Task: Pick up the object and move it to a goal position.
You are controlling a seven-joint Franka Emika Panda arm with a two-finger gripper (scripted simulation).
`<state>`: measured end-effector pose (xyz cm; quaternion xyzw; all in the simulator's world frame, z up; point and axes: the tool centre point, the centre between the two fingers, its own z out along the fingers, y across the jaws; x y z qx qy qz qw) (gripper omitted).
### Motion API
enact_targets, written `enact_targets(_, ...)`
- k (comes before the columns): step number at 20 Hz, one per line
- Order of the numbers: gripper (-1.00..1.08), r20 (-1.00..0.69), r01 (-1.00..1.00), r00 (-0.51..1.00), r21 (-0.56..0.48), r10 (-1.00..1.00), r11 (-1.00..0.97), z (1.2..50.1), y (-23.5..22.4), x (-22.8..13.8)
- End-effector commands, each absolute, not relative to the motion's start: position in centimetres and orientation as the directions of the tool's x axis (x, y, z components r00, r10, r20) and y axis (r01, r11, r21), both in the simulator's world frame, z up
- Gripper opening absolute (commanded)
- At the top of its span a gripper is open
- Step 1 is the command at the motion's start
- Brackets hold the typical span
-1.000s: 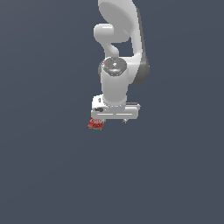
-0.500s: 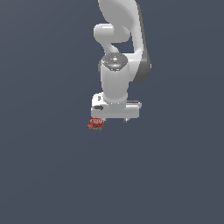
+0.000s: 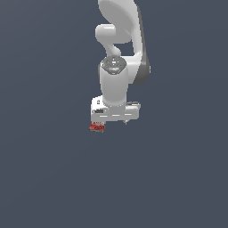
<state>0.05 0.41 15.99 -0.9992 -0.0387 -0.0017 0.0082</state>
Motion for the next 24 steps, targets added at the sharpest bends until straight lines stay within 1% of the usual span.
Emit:
enact_targets(1,1.00,0.003,0.118,0.993,-0.013,0.118,-0.993,15.6,0.0,-0.1)
enact_targets(12,1.00,-0.003,0.368,0.930,0.000,0.368,-0.930,13.5,-2.7,-1.4)
enact_targets(24,1.00,-0.011,0.632,0.775,0.004,0.631,-0.775,11.2,-5.3,-3.1)
